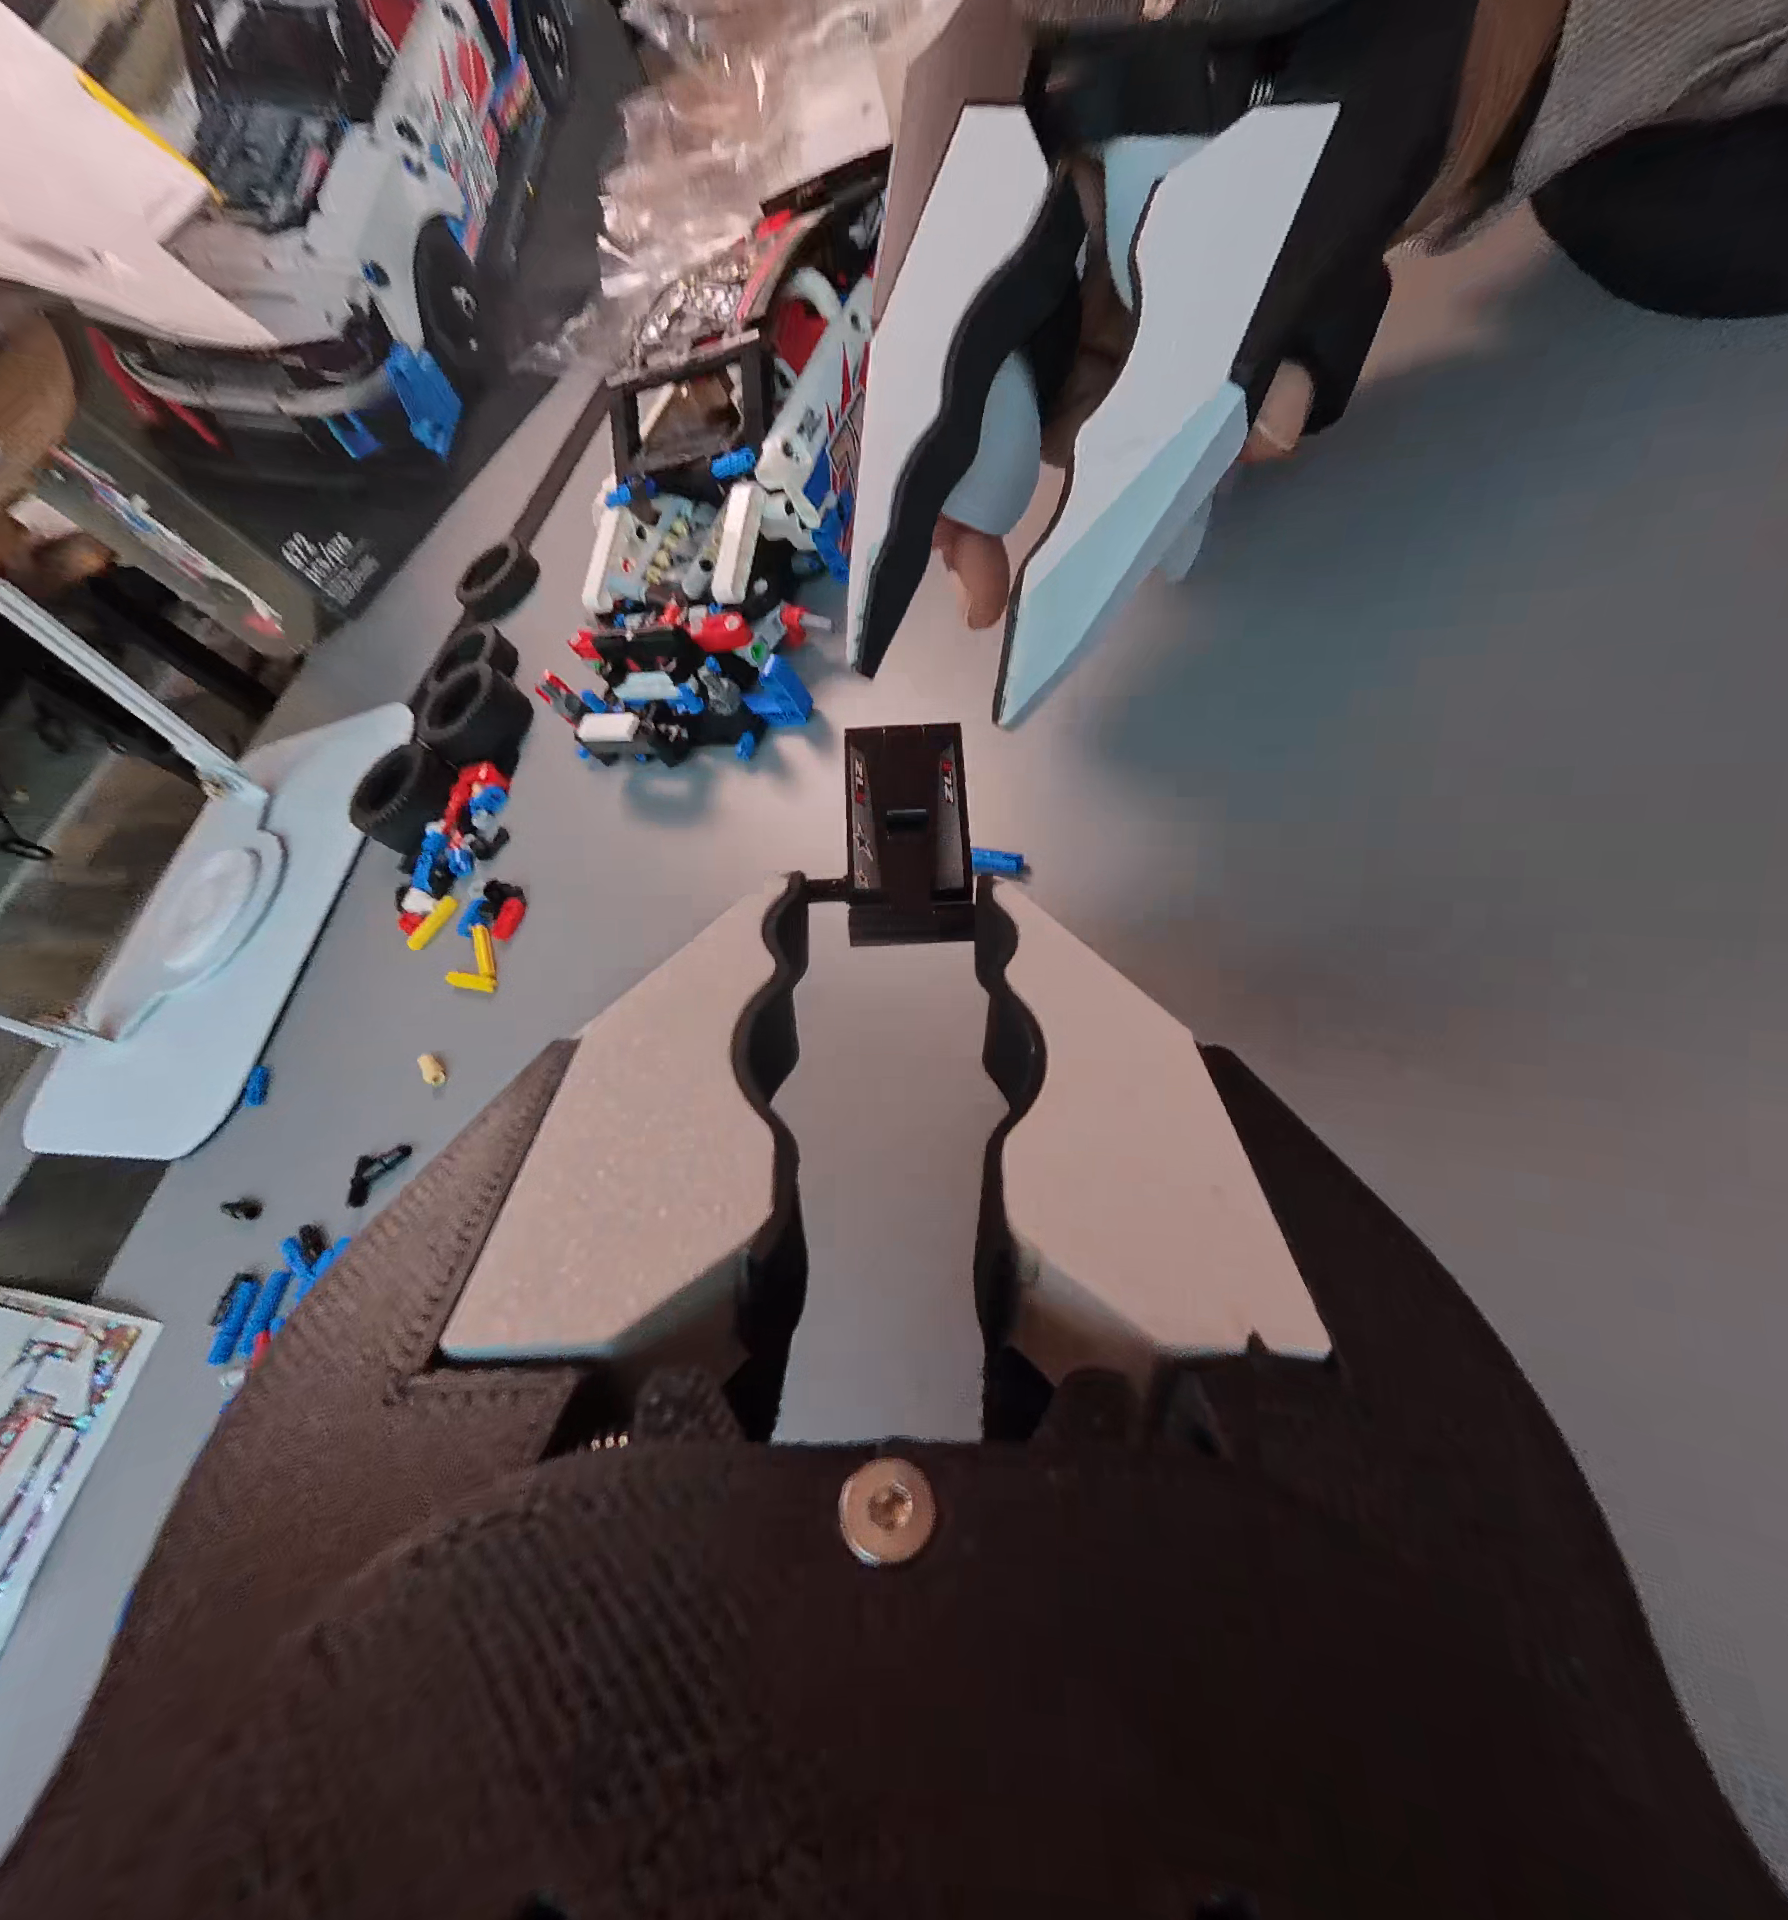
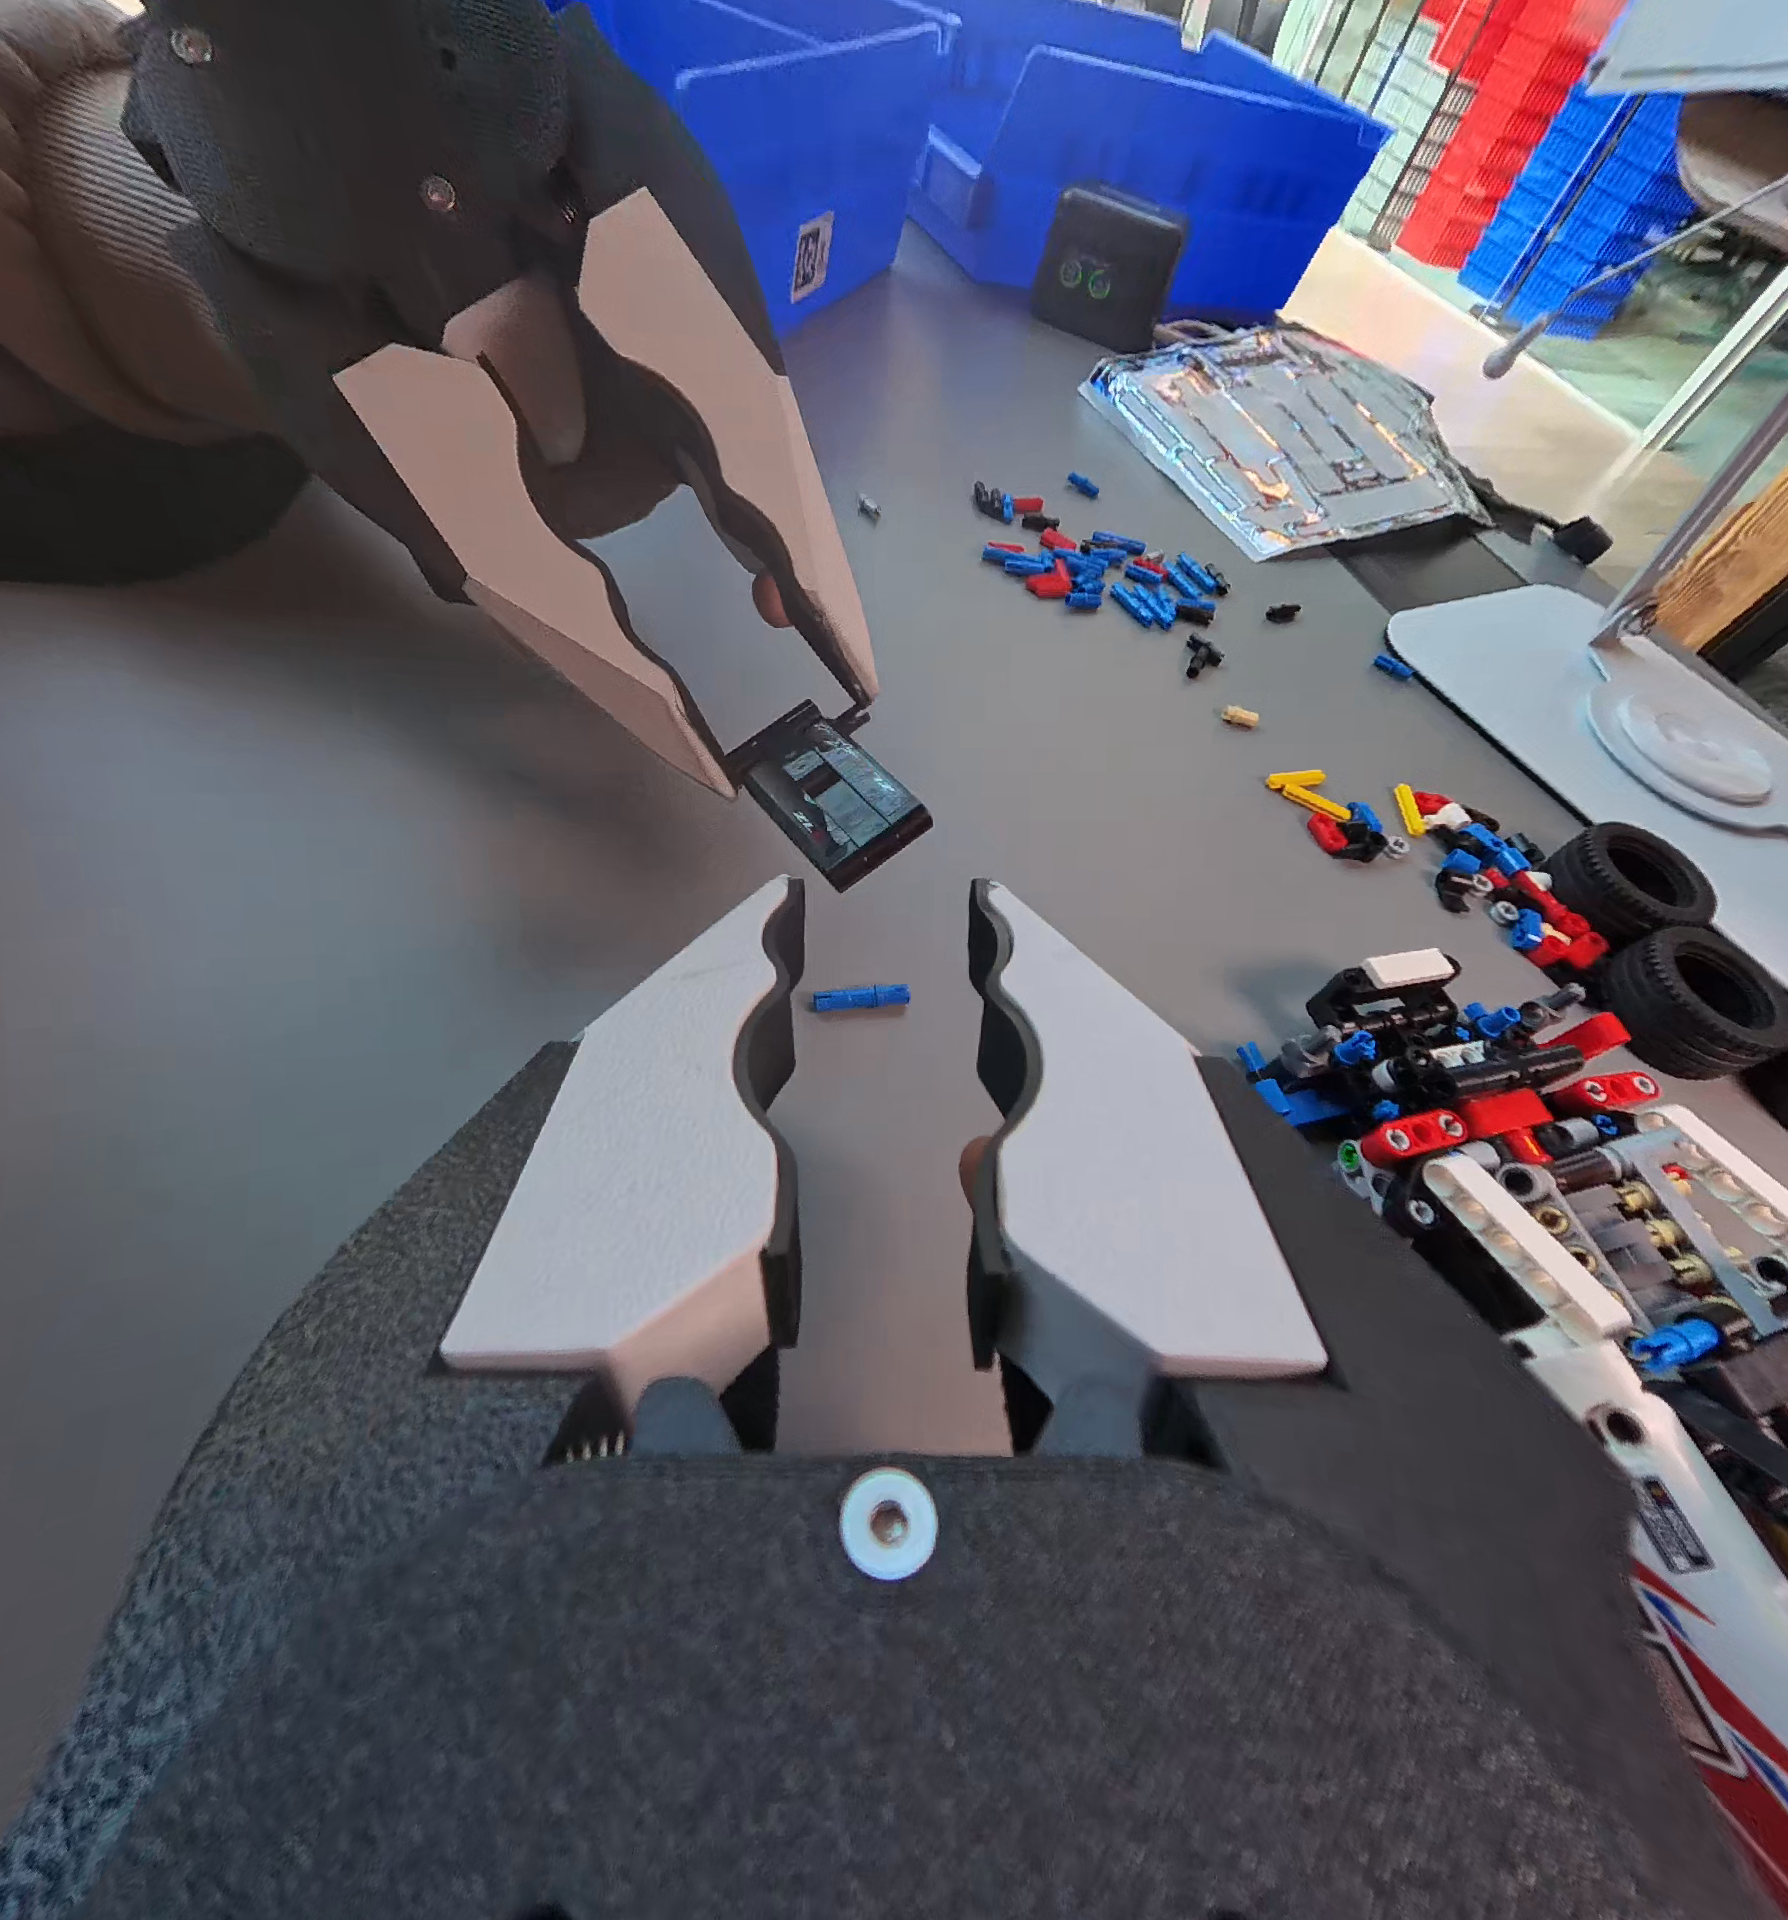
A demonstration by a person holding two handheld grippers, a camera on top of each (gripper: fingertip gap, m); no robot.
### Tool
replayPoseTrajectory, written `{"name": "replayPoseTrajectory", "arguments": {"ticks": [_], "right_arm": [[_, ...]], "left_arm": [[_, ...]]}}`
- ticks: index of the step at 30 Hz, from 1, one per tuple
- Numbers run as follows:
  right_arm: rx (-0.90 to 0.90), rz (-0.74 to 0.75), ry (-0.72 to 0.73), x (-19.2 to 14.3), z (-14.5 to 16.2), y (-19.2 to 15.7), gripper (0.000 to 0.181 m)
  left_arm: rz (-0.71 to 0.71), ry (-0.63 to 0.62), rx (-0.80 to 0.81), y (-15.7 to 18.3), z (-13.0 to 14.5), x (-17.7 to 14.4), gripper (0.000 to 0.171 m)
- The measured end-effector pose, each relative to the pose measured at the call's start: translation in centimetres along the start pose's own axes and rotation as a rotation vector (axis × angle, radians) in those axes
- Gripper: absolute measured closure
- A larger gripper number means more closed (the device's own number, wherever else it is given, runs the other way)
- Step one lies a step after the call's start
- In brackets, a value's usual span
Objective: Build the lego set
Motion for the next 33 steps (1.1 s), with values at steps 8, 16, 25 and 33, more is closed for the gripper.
{"name": "replayPoseTrajectory", "arguments": {"ticks": [8,16,25,33], "right_arm": [[0.172,-0.159,0.170,-0.6,-1.3,-0.6,0.152],[0.184,-0.243,0.322,-1.5,-2.2,-1.2,0.174],[0.105,-0.252,0.438,-2.6,-3.0,-1.6,0.175],[0.121,-0.279,0.429,-2.4,-2.9,-1.7,0.175]], "left_arm": [[-0.156,0.123,0.323,1.7,-2.6,-1.3,0.141],[-0.202,0.208,0.337,1.7,-3.5,-2.3,0.140],[0.154,0.445,-0.246,-0.3,-3.0,-3.2,0.141],[0.268,0.492,-0.466,-0.5,-3.3,-2.7,0.163]]}}
Point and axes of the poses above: each gripper's, where its closed fingertips meet, x out along the fingers, z out of its underside, y = z × x across the jaws, the point moved 9 cm from there along -x, back along the fingers, and after that the axes turned 2 degrees about z, right-handed, at the moved point
